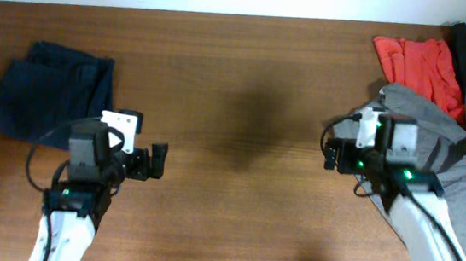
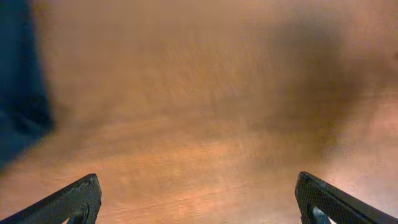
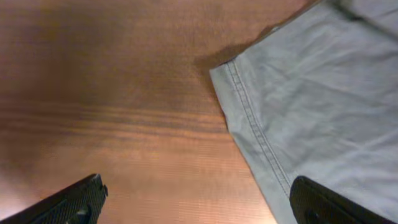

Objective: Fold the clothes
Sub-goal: 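Reach the right gripper to the grey shorts in the right pile, then grasp the grey shorts with the right gripper and drag them leftward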

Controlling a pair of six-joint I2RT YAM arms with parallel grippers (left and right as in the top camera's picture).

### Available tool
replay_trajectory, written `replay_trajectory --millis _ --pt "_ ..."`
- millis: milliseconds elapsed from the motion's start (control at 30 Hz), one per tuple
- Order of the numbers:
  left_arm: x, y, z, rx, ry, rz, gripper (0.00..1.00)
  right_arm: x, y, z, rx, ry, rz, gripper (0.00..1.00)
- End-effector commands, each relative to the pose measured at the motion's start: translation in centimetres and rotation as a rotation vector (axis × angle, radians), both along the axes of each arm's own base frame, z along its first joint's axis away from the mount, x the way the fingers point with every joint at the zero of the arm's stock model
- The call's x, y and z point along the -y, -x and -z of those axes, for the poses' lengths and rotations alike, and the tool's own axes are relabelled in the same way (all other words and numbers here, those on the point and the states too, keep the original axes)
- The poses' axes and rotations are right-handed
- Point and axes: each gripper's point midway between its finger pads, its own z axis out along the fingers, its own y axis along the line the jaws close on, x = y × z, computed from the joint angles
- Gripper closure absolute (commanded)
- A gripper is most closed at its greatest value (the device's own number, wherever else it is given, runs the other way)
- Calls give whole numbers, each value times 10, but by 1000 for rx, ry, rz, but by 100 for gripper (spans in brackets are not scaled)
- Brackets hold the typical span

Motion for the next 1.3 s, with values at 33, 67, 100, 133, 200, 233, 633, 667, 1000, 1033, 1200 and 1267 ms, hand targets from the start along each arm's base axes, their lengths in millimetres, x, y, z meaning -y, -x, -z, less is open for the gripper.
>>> replay_trajectory --millis 33,67,100,133,200,233,633,667,1000,1033,1200,1267 --pt "12 0 16 -75 63 42 1 6 -25 26 -34 15 29 1" --pt "12 0 19 -85 63 41 1 10 -30 36 -48 34 42 1" --pt "12 0 20 -89 63 40 1 12 -32 40 -51 42 47 1" --pt "11 -1 21 -90 60 38 1 16 -38 51 -62 62 59 0" --pt "8 -2 21 -89 47 27 1 21 -44 66 -75 89 76 8" --pt "6 -2 22 -89 37 18 1 24 -46 73 -82 103 84 12" --pt "4 -2 23 -89 26 9 1 28 -61 96 -84 113 118 82" --pt "4 -3 22 -89 26 9 1 28 -63 89 -75 113 118 88" --pt "4 -8 18 -59 26 10 1 -24 -95 -69 141 37 -22 96" --pt "4 -9 17 -56 26 10 1 -39 -95 -77 151 16 -62 96" --pt "3 -15 12 -20 25 8 1 -172 -73 -103 204 -132 -391 97" --pt "1 -19 9 -1 14 -2 1 -223 -55 -105 224 -160 -516 96"
